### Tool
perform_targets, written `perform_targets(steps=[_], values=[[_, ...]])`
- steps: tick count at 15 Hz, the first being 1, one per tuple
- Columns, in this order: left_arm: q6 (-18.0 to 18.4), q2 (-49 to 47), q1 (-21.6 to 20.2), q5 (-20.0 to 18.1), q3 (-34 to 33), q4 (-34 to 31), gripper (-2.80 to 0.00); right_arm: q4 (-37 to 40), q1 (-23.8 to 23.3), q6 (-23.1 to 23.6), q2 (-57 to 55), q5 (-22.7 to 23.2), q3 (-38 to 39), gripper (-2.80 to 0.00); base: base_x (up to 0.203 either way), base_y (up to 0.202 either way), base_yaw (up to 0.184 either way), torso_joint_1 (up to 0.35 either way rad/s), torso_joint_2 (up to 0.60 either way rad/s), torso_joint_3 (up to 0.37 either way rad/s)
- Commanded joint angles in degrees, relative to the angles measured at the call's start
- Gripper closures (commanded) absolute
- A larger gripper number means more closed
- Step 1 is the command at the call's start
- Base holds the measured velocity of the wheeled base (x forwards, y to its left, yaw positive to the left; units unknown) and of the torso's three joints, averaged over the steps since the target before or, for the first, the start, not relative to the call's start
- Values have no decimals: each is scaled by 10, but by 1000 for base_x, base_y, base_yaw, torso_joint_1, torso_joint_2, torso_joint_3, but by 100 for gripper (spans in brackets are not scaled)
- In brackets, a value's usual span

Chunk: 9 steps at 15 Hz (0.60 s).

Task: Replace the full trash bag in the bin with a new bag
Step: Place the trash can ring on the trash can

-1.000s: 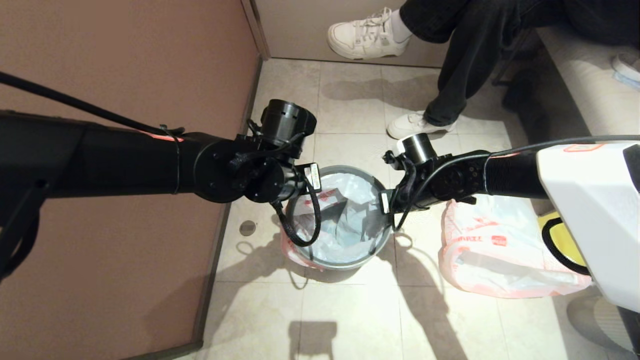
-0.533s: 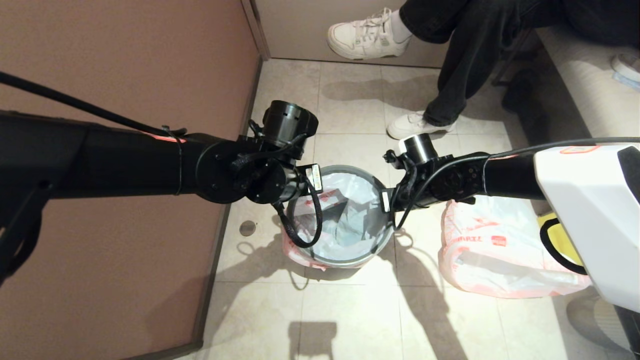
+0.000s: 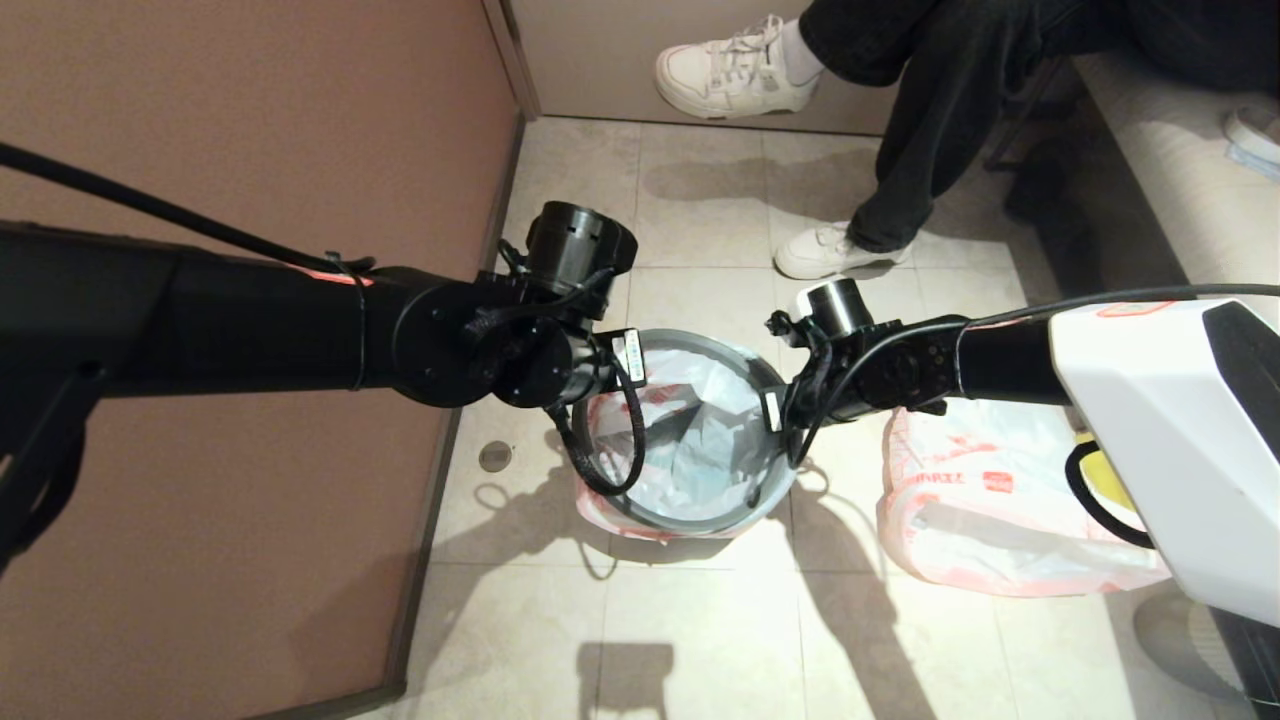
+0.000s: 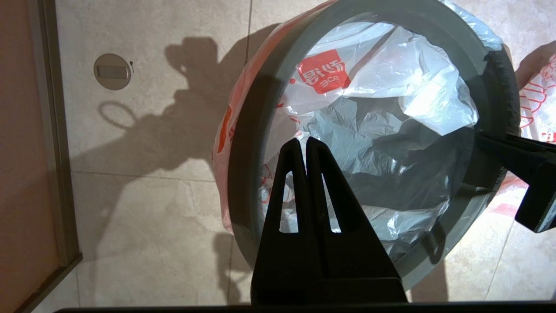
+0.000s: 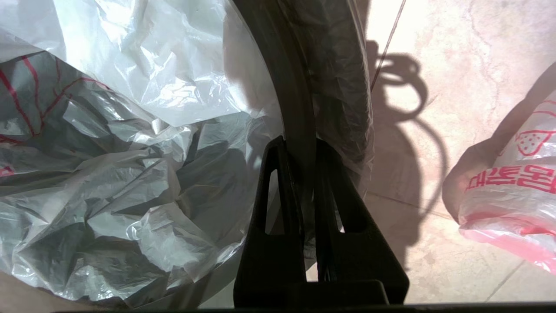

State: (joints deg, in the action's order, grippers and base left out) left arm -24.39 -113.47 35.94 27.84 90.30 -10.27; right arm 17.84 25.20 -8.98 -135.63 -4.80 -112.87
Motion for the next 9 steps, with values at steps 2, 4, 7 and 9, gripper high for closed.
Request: perform_targets(steps=[2, 4, 7, 9], values=[[-2, 0, 0, 2, 0, 0, 0, 1, 8, -1, -4, -1, 0, 0, 0, 0, 0, 0, 0, 0], [-2, 1, 0, 2, 0, 0, 0, 2, 9, -1, 5, -1, 0, 0, 0, 0, 0, 0, 0, 0], [-2, 4, 0, 2, 0, 0, 0, 9, 12, -2, 30, -1, 5, 0, 0, 0, 0, 0, 0, 0], [-2, 7, 0, 2, 0, 0, 0, 29, 13, -3, 44, -2, 5, 0, 0, 0, 0, 0, 0, 0]])
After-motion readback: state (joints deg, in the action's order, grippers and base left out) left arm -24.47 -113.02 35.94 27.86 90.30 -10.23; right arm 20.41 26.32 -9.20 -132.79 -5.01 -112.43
